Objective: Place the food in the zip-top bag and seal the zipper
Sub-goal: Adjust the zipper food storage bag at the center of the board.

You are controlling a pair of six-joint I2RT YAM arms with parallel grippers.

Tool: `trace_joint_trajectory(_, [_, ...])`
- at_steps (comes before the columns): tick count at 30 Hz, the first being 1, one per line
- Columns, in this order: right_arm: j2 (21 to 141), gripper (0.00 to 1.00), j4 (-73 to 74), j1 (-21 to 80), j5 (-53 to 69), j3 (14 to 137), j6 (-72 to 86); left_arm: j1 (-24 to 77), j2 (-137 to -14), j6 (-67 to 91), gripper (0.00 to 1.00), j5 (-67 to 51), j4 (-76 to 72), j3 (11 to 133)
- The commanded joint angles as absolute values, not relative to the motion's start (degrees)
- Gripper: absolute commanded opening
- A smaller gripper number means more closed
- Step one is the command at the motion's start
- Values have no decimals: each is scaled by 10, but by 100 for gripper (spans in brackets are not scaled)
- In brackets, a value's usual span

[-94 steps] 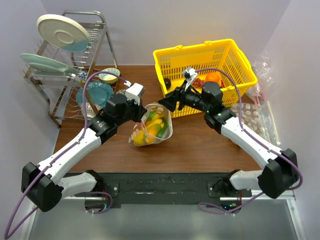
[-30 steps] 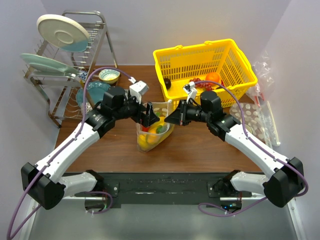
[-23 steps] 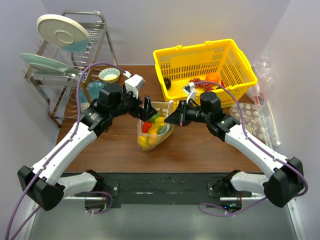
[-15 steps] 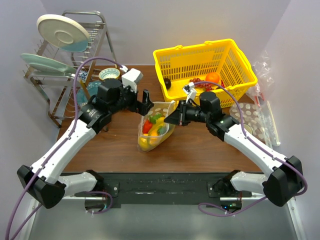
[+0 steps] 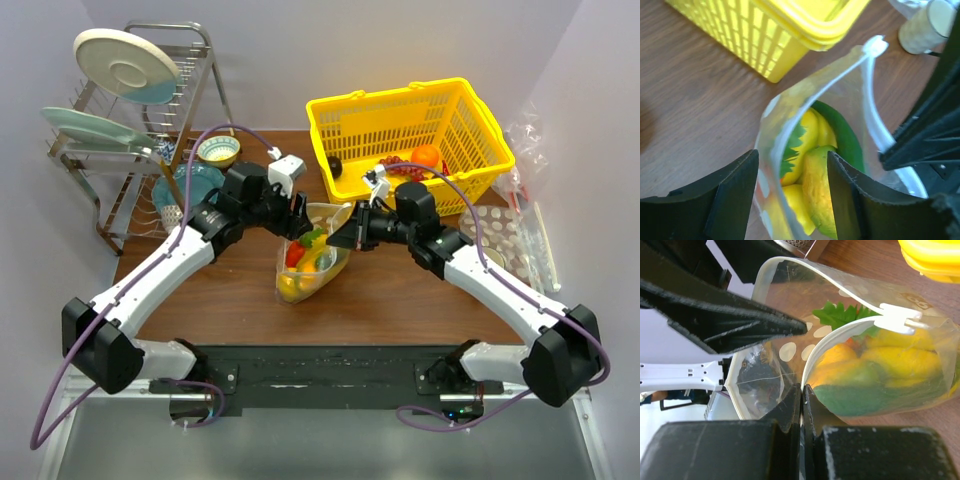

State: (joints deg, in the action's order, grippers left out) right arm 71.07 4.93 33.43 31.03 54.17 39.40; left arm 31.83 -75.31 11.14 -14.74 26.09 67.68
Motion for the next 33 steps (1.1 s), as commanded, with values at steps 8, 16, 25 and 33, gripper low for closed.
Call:
trace_joint_trajectory(8, [744, 0, 62, 338, 285, 604, 410, 315, -741, 126, 84, -358, 176, 645])
trace_joint_trajectory(16, [761, 0, 68, 338, 278, 621, 432, 315, -742, 117, 91, -364, 184, 632])
trace_joint_trajectory(25, [762, 0, 91, 338, 246, 648, 489, 317, -755, 113, 86, -338, 178, 630])
trace_joint_trajectory(33, [773, 0, 103, 338, 240, 651, 543, 334, -771, 115, 86, -309, 168, 639])
